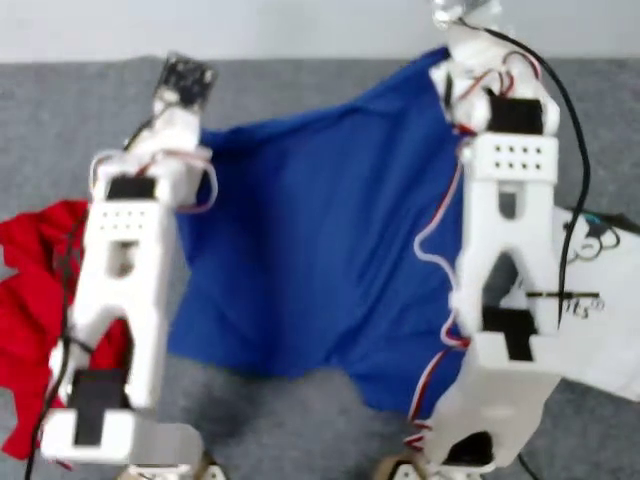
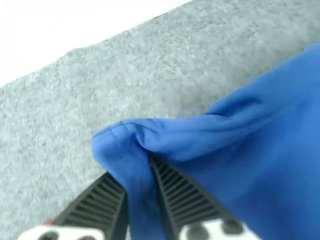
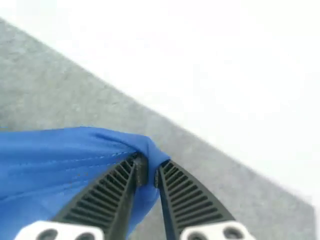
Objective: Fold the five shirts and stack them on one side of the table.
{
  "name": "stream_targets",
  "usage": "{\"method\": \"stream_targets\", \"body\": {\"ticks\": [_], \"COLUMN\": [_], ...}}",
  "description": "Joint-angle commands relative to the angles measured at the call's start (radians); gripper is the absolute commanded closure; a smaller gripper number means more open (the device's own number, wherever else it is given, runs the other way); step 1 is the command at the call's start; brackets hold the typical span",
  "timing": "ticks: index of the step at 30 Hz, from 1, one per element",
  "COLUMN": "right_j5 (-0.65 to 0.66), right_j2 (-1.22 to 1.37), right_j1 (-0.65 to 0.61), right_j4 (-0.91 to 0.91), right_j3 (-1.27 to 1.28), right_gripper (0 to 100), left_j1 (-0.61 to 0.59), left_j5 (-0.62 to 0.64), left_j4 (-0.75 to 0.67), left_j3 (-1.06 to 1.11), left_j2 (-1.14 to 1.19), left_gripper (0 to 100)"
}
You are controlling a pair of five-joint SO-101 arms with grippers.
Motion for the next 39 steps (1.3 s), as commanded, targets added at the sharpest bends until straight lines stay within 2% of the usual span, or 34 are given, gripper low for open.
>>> {"method": "stream_targets", "body": {"ticks": [1,12,20,29,33,39], "right_j5": [0.031,0.043,0.04,0.04,0.044,0.08], "right_j2": [-0.045,-0.061,-0.019,-0.031,-0.033,-0.044], "right_j1": [0.035,0.058,0.054,0.053,0.035,0.033], "right_j4": [-0.064,-0.059,-0.047,-0.033,0.102,0.41], "right_j3": [-0.052,-0.089,-0.094,-0.094,-0.094,-0.095], "right_gripper": [98.8,98.8,98.8,98.8,98.8,98.8], "left_j1": [-0.005,0.0,-0.002,-0.006,-0.003,0.038], "left_j5": [-0.011,-0.011,-0.011,-0.011,-0.017,-0.209], "left_j4": [0.083,0.318,0.324,0.322,0.374,0.701], "left_j3": [-0.219,-0.63,-0.657,-0.659,-0.667,-0.72], "left_j2": [0.084,0.279,0.388,0.405,0.39,0.382], "left_gripper": [100,100,100,100,100,100]}}
